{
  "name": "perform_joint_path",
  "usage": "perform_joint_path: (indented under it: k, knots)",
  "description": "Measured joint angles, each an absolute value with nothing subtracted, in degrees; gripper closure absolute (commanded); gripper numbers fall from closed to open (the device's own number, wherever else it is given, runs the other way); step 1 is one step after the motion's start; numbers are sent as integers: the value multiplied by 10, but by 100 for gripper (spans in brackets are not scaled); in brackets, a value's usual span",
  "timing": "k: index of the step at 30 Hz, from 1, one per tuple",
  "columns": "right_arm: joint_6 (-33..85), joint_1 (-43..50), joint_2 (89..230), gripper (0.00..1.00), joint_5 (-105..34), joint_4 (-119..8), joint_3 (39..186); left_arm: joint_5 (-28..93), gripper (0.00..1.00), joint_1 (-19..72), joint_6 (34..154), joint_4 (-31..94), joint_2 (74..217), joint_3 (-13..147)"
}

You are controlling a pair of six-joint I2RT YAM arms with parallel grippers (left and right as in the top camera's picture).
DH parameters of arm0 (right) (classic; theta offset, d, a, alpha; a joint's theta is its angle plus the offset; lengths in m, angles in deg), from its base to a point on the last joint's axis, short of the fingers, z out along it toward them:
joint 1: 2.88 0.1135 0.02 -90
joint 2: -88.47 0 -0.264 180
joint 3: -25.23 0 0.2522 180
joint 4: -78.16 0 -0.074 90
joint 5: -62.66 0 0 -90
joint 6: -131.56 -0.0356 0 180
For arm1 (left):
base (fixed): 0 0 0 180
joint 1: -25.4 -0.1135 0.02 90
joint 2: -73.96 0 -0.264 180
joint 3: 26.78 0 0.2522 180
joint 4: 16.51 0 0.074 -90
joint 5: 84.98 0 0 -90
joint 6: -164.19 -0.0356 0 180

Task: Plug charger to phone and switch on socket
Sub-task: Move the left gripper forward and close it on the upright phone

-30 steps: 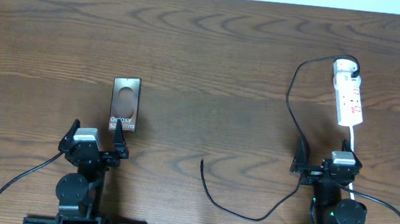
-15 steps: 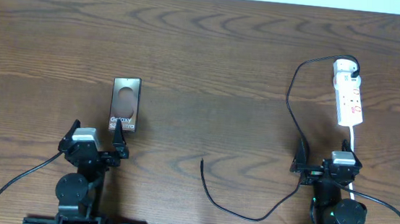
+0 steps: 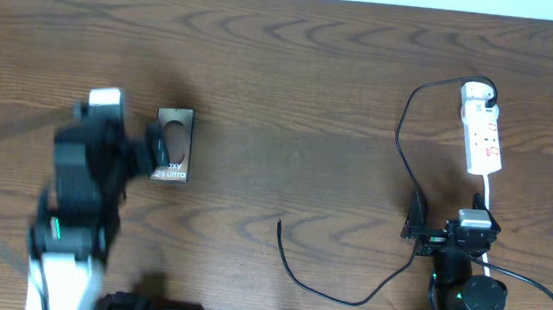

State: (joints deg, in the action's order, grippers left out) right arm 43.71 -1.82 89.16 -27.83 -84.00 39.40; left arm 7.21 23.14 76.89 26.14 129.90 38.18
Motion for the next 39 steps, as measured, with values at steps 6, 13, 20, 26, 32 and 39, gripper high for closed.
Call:
perform_joint_path:
  k: [6,13,20,26,32,39]
  knots:
    - [437,-18,892,1,-279,-840,394,106,6,231,763,422,1565,632]
    - [437,-18,892,1,-278,-840,394,117,77,231,757,444,1711,678]
    - [437,-18,892,1,-279,-840,394,122,2,231,756,447,1753,678]
    - [437,-18,892,1,-279,-840,394,122,2,231,756,464,1753,678]
    - [437,-18,892,1,-279,-840,394,133,2,231,756,470,1753,660]
    - [437,-18,892,1,-279,-840,394,153,2,231,757,474,1758,625]
